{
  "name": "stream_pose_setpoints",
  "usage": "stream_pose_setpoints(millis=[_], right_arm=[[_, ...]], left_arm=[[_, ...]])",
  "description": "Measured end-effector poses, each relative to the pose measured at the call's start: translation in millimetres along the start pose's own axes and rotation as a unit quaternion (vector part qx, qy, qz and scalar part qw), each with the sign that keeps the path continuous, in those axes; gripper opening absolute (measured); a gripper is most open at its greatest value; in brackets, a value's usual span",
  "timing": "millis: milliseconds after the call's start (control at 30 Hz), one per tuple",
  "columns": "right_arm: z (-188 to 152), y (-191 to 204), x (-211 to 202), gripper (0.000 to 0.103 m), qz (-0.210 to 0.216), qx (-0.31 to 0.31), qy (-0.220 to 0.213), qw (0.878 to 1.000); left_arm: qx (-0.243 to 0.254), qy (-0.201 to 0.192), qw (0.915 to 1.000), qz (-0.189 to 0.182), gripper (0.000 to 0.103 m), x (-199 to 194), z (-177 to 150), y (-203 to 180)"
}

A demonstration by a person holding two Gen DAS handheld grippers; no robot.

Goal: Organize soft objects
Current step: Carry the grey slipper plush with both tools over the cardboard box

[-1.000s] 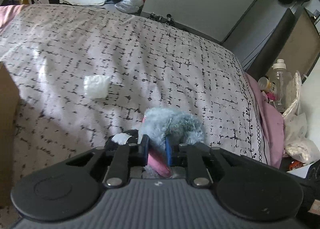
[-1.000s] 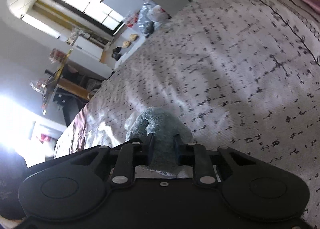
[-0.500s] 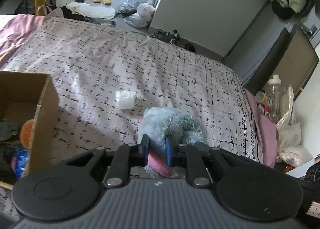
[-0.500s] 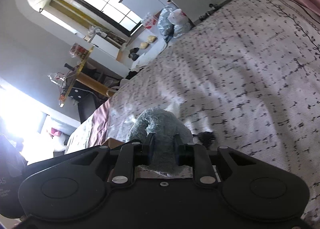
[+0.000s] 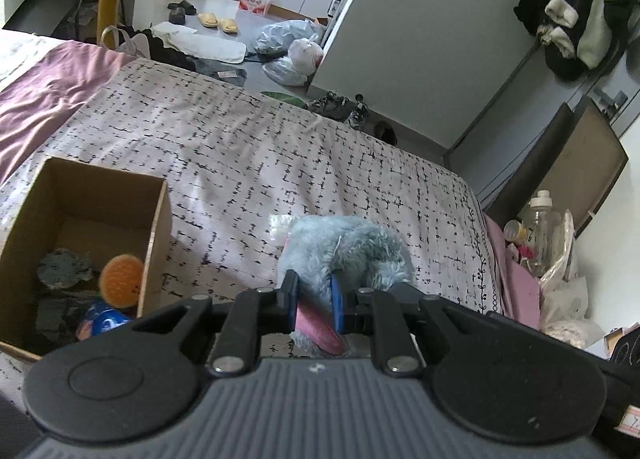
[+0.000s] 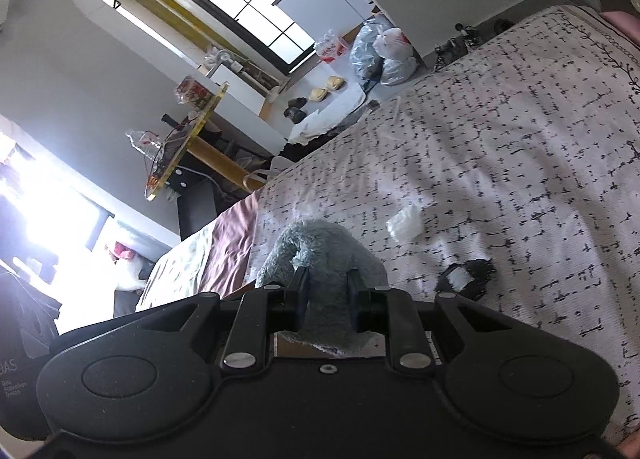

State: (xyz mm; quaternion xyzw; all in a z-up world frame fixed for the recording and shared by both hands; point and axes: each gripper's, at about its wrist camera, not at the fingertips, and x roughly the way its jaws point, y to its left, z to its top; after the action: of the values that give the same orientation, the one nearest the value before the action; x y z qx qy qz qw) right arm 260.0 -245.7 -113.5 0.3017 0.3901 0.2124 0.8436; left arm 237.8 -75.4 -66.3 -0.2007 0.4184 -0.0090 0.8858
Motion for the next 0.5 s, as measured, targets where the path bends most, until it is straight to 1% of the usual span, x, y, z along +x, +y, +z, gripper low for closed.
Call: stream_pose_setpoints(millis=[233,500], right_arm=[[-5,27,-1,0.021,0.007,-0.016,-0.001,1.0],[-11,55,10,0.021,0.012,-0.036,0.009,0.999]], left_arm=[[-0.014,-0.015,0.9998,-0.004,0.016,-23,4,17],[-0.036,-0.026,0.999,-0.004,0.016,-40,11,43]])
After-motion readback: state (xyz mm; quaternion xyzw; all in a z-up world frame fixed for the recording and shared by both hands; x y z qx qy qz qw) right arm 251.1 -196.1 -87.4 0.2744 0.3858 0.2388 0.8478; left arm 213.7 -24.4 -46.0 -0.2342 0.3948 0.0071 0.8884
